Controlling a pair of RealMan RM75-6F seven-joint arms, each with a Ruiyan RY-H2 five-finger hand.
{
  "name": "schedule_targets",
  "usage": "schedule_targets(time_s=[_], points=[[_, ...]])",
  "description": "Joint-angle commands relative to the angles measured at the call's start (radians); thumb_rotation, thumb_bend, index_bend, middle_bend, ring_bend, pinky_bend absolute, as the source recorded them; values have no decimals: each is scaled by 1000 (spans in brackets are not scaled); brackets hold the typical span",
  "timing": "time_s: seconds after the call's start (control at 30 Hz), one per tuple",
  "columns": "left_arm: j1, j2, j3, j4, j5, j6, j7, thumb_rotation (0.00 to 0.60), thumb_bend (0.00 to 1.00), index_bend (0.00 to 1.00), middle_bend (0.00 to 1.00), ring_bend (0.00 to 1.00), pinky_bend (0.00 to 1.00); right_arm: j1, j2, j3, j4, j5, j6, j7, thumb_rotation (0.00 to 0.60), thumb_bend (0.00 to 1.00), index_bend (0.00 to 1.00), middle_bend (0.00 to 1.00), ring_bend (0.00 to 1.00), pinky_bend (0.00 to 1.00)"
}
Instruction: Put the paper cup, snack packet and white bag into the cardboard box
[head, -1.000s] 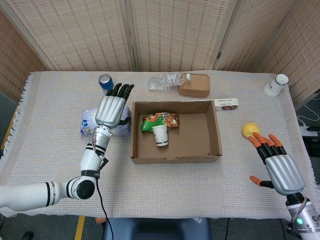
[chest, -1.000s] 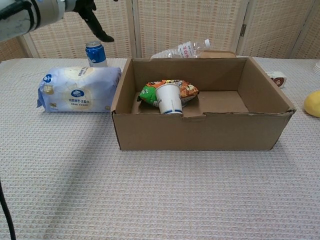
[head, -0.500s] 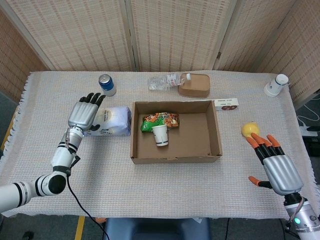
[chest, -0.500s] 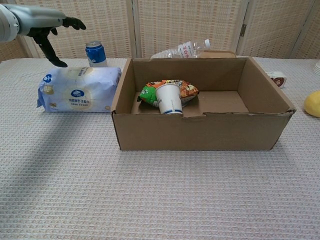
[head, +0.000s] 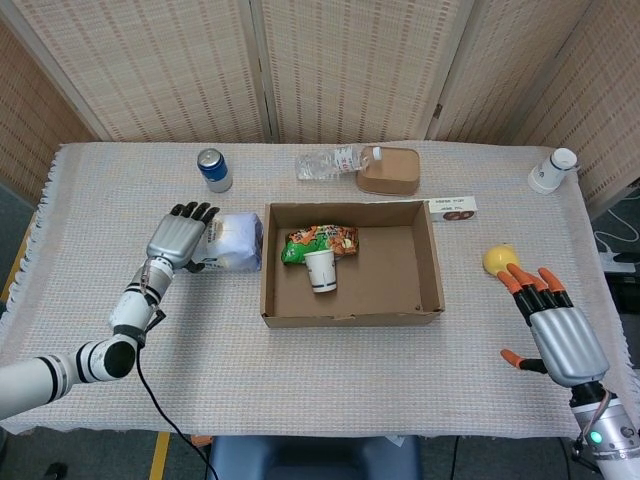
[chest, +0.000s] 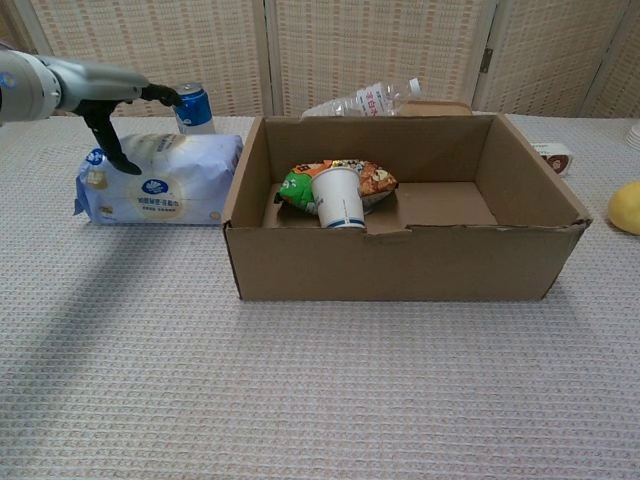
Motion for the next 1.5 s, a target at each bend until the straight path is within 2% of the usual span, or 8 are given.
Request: schedule_targets(time_s=[0.03,0.4,0.7,1.0,1.1,1.27,1.37,1.5], points=[[-30,-21,24,37,-25,-30,20,600,193,0,0,0,89,0,1,3,1,5,2,1,600,0,4,0,0,0],[-76,-64,49,140,-89,-84,16,600,193,0,0,0,73,3,-3,5,10,18,-4,-2,600,0,4,0,0,0],[-119,-114,93,264,-185,-164,11,600,191,0,0,0,81,7,-8,11,22,37,-8,-4,600,0,4,0,0,0],[-127,-143,150,323,-234,-190,7,600,204,0,15,28,244,8,-10,12,26,41,-8,-3,600,0,4,0,0,0],[-117,-151,143,329,-204,-153,-15,600,223,89,180,187,386,9,-11,11,27,43,-9,-3,600,0,4,0,0,0],[-89,-149,120,321,-113,-92,-65,600,305,581,616,582,729,10,-12,10,28,42,-12,-3,600,0,4,0,0,0],[-77,-137,116,311,-84,-82,-77,600,344,702,746,697,823,9,-10,10,25,40,-10,-1,600,0,3,0,0,0],[-69,-101,109,282,-59,-63,-81,600,366,767,814,756,868,9,-6,11,22,42,-8,4,600,0,4,0,0,0]])
